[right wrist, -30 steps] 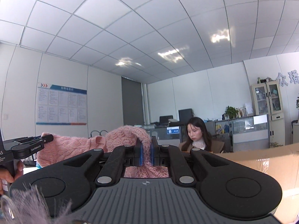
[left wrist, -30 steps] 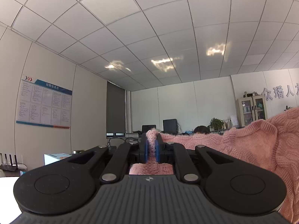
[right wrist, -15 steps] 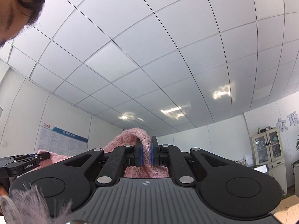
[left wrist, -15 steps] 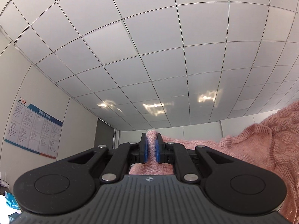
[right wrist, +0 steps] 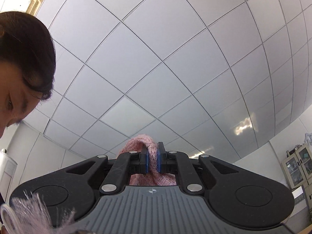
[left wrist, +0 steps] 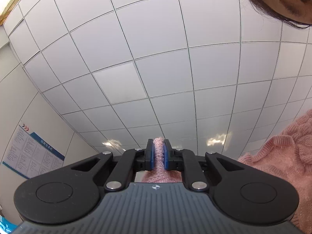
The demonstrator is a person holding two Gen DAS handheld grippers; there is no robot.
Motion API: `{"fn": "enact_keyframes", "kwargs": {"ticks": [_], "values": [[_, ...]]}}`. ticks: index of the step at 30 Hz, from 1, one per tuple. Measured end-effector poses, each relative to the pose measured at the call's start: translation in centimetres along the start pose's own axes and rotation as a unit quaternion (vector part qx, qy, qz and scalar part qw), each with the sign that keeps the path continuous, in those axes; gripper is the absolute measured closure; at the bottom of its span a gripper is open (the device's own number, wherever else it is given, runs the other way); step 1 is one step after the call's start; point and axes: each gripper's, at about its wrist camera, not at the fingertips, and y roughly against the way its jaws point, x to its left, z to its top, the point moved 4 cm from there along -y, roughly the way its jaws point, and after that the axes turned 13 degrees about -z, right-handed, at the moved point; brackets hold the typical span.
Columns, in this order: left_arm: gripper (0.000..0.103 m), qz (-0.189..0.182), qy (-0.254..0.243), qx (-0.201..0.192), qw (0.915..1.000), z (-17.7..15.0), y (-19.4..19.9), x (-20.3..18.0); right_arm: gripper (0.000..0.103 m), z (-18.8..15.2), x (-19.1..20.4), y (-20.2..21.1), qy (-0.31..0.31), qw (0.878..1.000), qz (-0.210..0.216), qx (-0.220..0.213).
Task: Fold clothes
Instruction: 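Lift the cardigan high with both tools and shake it out, then lay the cardigan flat on the table and open both tools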
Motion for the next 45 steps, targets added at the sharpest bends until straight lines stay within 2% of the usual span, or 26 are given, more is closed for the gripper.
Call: {"fn": "enact_keyframes", "kwargs": {"ticks": [2,4,8,11,13,16,19,20,21,22,23,25,28,30,32,33,36,39,42,45], "values": [[0.093,0.003,-0.001,0.016,0.9999,-0.7,0.0,0.0,0.095,-0.6,-0.2,0.1,-0.003,1.0,0.001,0.005],[0.093,0.005,0.0,0.041,0.9991,-1.8,0.0,-0.1,0.095,-2.2,-0.8,-0.1,-0.012,0.999,-0.004,0.03],[0.093,0.004,0.0,0.132,0.9913,-6.8,-1.2,-0.4,0.095,-7.6,-2.3,-0.5,-0.027,0.994,-0.032,0.105],[0.093,-0.002,0.008,0.219,0.9756,-13.0,-2.7,-0.3,0.095,-13.1,-4.3,-1.4,-0.021,0.984,-0.061,0.166],[0.093,-0.001,0.009,0.276,0.9612,-18.1,-4.5,-0.4,0.095,-17.1,-5.8,-2.1,-0.013,0.975,-0.081,0.207],[0.093,-0.001,-0.004,0.326,0.9454,-24.4,-6.9,-0.7,0.095,-24.1,-8.2,-3.5,0.002,0.958,-0.114,0.262],[0.093,-0.019,-0.027,0.382,0.9237,-31.7,-9.2,-1.8,0.095,-30.5,-10.5,-5.1,0.026,0.939,-0.147,0.311],[0.088,-0.037,-0.03,0.414,0.9089,-34.5,-9.5,-2.6,0.095,-32.7,-11.3,-5.5,0.036,0.931,-0.157,0.327],[0.071,-0.054,-0.033,0.447,0.8925,-37.2,-9.8,-3.3,0.095,-34.9,-12.0,-5.8,0.044,0.922,-0.167,0.346],[0.058,-0.06,-0.037,0.484,0.8721,-40.1,-9.4,-4.0,0.092,-37.3,-12.7,-5.8,0.053,0.91,-0.179,0.369],[0.04,-0.065,-0.04,0.52,0.8507,-42.8,-8.9,-4.7,0.08,-39.8,-13.5,-5.7,0.065,0.892,-0.198,0.402],[0.038,-0.065,-0.041,0.573,0.8162,-46.8,-7.5,-5.6,0.076,-44.7,-15.2,-4.6,0.085,0.85,-0.243,0.459],[0.034,-0.072,-0.026,0.63,0.7728,-51.4,-3.7,-6.7,0.073,-49.0,-16.9,-1.8,0.08,0.822,-0.256,0.502],[0.03,-0.065,-0.028,0.654,0.7534,-53.0,-2.1,-6.6,0.063,-50.6,-17.3,-0.5,0.084,0.808,-0.255,0.525],[0.029,-0.054,-0.025,0.666,0.7432,-53.4,-0.6,-6.3,0.061,-51.4,-17.4,0.3,0.08,0.797,-0.254,0.542],[0.026,-0.05,-0.019,0.669,0.7412,-53.1,-0.1,-6.1,0.06,-51.7,-17.4,0.7,0.08,0.793,-0.254,0.548],[0.024,-0.043,-0.003,0.675,0.7362,-52.1,1.8,-5.7,0.051,-51.4,-17.5,1.4,0.072,0.789,-0.254,0.555],[0.024,-0.056,0.005,0.679,0.7319,-50.3,2.5,-5.6,0.049,-51.3,-17.2,2.2,0.063,0.785,-0.253,0.563],[0.02,-0.089,0.042,0.685,0.722,-48.5,3.2,-5.9,0.048,-50.1,-16.9,2.6,0.053,0.779,-0.252,0.571],[0.019,-0.124,0.122,0.699,0.6937,-47.1,4.7,-6.0,0.04,-49.6,-16.2,3.0,0.032,0.773,-0.247,0.583]]}}
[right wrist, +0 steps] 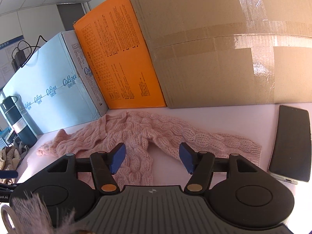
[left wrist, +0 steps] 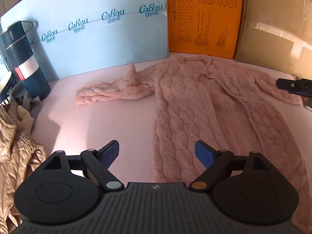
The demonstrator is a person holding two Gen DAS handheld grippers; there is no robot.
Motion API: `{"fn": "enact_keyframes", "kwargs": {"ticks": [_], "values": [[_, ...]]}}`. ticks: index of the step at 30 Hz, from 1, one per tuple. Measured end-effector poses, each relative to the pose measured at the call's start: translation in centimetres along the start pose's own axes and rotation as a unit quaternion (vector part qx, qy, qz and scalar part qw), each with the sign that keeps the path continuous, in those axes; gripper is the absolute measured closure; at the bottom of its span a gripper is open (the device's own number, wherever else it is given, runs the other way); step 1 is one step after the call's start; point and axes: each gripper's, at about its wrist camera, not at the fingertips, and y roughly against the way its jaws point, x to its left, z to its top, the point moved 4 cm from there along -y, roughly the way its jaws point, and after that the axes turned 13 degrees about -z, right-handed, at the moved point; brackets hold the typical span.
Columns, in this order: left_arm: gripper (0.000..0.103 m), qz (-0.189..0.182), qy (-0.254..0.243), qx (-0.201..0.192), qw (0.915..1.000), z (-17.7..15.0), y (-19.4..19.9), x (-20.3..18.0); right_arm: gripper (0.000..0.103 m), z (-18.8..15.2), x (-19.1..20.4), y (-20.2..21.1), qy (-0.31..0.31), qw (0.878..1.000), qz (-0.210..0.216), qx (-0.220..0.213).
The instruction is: Fold clothes
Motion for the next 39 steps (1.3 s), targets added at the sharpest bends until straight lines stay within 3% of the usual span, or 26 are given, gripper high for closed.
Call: {"fn": "enact_keyframes", "kwargs": {"ticks": [4,10,16,17,18,19,21,22,23,24,26,35,39], "values": [[0.019,-0.039,0.01,0.037,0.9985,-2.3,0.6,-0.8,0.034,-1.8,0.1,1.7,0.007,0.999,0.014,0.038],[0.019,-0.042,-0.002,0.085,0.9955,-4.7,0.5,-2.2,0.029,-5.3,0.0,4.9,0.026,0.996,0.015,0.082],[0.019,-0.038,-0.015,0.095,0.9946,-5.4,0.2,-3.5,0.027,-8.5,0.4,6.3,0.04,0.993,0.002,0.109],[0.022,-0.038,-0.019,0.092,0.9948,-5.5,0.4,-3.7,0.027,-8.8,0.5,6.5,0.04,0.994,0.0,0.101],[0.033,-0.038,-0.024,0.09,0.995,-5.6,0.5,-3.9,0.027,-9.1,0.6,6.6,0.041,0.995,-0.002,0.094],[0.041,-0.039,-0.029,0.087,0.9951,-5.7,0.7,-4.0,0.029,-9.2,0.8,6.7,0.044,0.995,-0.002,0.091],[0.068,-0.032,-0.04,0.08,0.9955,-5.7,1.2,-4.3,0.056,-9.5,1.1,7.0,0.047,0.995,0.007,0.091],[0.074,-0.027,-0.044,0.078,0.9956,-5.8,1.5,-4.4,0.087,-9.7,1.1,7.1,0.043,0.994,0.009,0.099],[0.083,-0.023,-0.047,0.075,0.9958,-5.8,1.8,-4.4,0.095,-9.9,1.2,7.2,0.04,0.993,0.01,0.107],[0.092,-0.019,-0.048,0.072,0.9961,-5.8,2.1,-4.3,0.095,-10.0,1.2,7.3,0.035,0.994,0.013,0.107],[0.096,-0.012,-0.049,0.064,0.9966,-5.7,2.8,-4.1,0.095,-10.1,1.1,7.8,0.025,0.993,0.022,0.109],[0.097,-0.032,-0.072,-0.001,0.9969,-3.9,7.9,-3.2,0.095,-7.7,1.6,12.2,0.008,0.99,0.11,0.09],[0.098,-0.047,-0.09,-0.021,0.9947,-3.8,10.6,-2.3,0.095,-6.9,2.0,14.3,0.034,0.985,0.144,0.09]]}}
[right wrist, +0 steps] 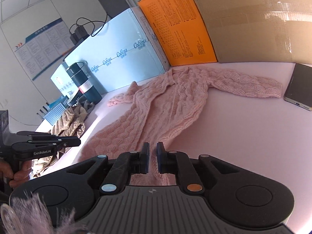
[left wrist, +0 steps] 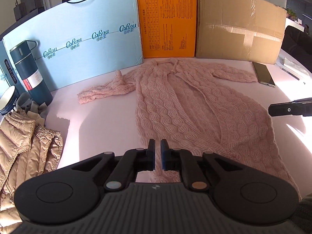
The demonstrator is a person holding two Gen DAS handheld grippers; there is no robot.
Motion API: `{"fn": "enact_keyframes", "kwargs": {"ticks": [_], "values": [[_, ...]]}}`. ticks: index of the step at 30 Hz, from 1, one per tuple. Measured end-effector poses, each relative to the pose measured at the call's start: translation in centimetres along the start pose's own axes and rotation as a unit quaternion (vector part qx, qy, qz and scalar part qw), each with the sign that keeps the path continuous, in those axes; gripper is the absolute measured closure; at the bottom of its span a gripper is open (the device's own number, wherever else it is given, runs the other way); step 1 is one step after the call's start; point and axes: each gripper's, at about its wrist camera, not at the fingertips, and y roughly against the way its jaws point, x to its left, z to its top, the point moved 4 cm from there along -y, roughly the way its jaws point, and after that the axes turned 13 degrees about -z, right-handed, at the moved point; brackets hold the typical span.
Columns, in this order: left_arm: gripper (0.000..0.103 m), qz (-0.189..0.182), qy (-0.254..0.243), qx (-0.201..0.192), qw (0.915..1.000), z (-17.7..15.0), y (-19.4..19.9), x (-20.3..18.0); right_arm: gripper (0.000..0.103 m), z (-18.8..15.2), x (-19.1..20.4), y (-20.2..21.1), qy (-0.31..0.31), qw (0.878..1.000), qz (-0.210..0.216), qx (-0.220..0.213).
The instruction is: Fold clothes
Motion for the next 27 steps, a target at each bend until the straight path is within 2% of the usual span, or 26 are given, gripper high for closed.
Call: {"fn": "enact_keyframes", "kwargs": {"ticks": [4,5,6,7,8,9,10,13,16,18,19,20,21,22,23,24,26,27], "values": [[0.097,-0.014,-0.017,0.023,0.9995,-1.1,0.5,0.7,0.095,-0.6,0.0,0.6,0.004,1.0,0.008,0.025],[0.091,-0.011,-0.012,0.034,0.9993,-1.6,0.2,0.9,0.094,-1.0,-0.1,0.5,0.005,1.0,-0.002,0.027],[0.069,-0.008,-0.007,0.045,0.9989,-2.0,-0.1,1.0,0.093,-1.3,-0.2,0.4,0.006,0.999,-0.013,0.029],[0.051,-0.007,0.002,0.048,0.9988,-2.3,-0.5,1.1,0.086,-1.6,-0.5,0.2,0.007,0.999,-0.023,0.035],[0.016,-0.006,0.015,0.042,0.999,-2.5,-0.9,1.2,0.071,-1.8,-0.8,-0.1,0.008,0.999,-0.035,0.04],[0.012,-0.006,0.028,0.036,0.9989,-2.7,-1.4,1.2,0.062,-1.9,-1.0,-0.3,0.005,0.998,-0.044,0.04],[0.012,-0.014,0.041,0.036,0.9984,-2.7,-2.2,1.0,0.053,-2.0,-1.2,-0.6,0.002,0.998,-0.047,0.038],[0.012,-0.037,0.077,0.066,0.9941,-2.3,-4.9,0.4,0.053,-1.9,-1.8,-2.0,-0.014,0.997,-0.06,0.038],[0.012,-0.063,0.104,0.095,0.988,-2.3,-6.7,-0.3,0.05,-2.0,-2.8,-3.7,-0.035,0.997,-0.046,0.057],[0.014,-0.072,0.115,0.106,0.985,-2.5,-7.5,-0.8,0.044,-2.1,-2.7,-4.5,-0.033,0.997,-0.033,0.069],[0.023,-0.077,0.119,0.111,0.9836,-2.6,-7.9,-1.1,0.042,-2.2,-2.4,-4.6,-0.03,0.996,-0.027,0.074],[0.054,-0.083,0.114,0.11,0.9838,-2.7,-7.9,-1.3,0.042,-2.3,-2.2,-4.8,-0.026,0.996,-0.02,0.078],[0.076,-0.084,0.106,0.112,0.9845,-2.8,-7.7,-1.4,0.045,-2.5,-1.9,-4.9,-0.022,0.996,-0.014,0.082],[0.082,-0.091,0.104,0.111,0.9841,-2.7,-7.3,-1.4,0.051,-2.6,-1.6,-5.0,-0.019,0.996,-0.008,0.086],[0.09,-0.098,0.102,0.111,0.9838,-2.7,-6.9,-1.2,0.066,-2.7,-1.3,-5.2,-0.015,0.996,-0.001,0.091],[0.092,-0.104,0.098,0.106,0.9841,-2.7,-6.1,-0.8,0.073,-2.8,-1.1,-5.3,-0.012,0.995,0.005,0.095],[0.093,-0.115,0.091,0.097,0.9844,-2.6,-4.6,0.1,0.077,-3.0,-1.2,-5.0,-0.02,0.995,0.008,0.098],[0.092,-0.1,0.09,0.103,0.9855,-2.9,-4.1,0.9,0.076,-3.1,-1.4,-4.8,-0.026,0.995,0.007,0.1]]}}
